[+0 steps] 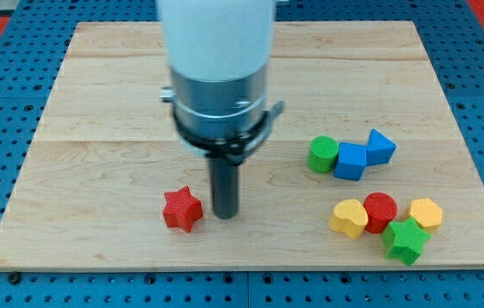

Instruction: Push the red star to the bottom left

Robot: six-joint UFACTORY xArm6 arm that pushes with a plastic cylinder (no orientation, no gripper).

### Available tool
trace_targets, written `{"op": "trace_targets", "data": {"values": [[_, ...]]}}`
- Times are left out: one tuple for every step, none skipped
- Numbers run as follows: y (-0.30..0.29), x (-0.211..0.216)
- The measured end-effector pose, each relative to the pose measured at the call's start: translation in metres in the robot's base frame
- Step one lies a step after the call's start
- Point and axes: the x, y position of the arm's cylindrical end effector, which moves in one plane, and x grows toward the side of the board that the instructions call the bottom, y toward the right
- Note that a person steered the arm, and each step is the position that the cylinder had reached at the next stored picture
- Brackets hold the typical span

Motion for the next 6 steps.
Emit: {"op": "trace_targets", "data": {"values": [[-0.062,-0.003],[-0.094,-0.01],[-0.082,-0.01],[-0.065,0.008],[-0.107,0.01],[-0.142,0.001]]}}
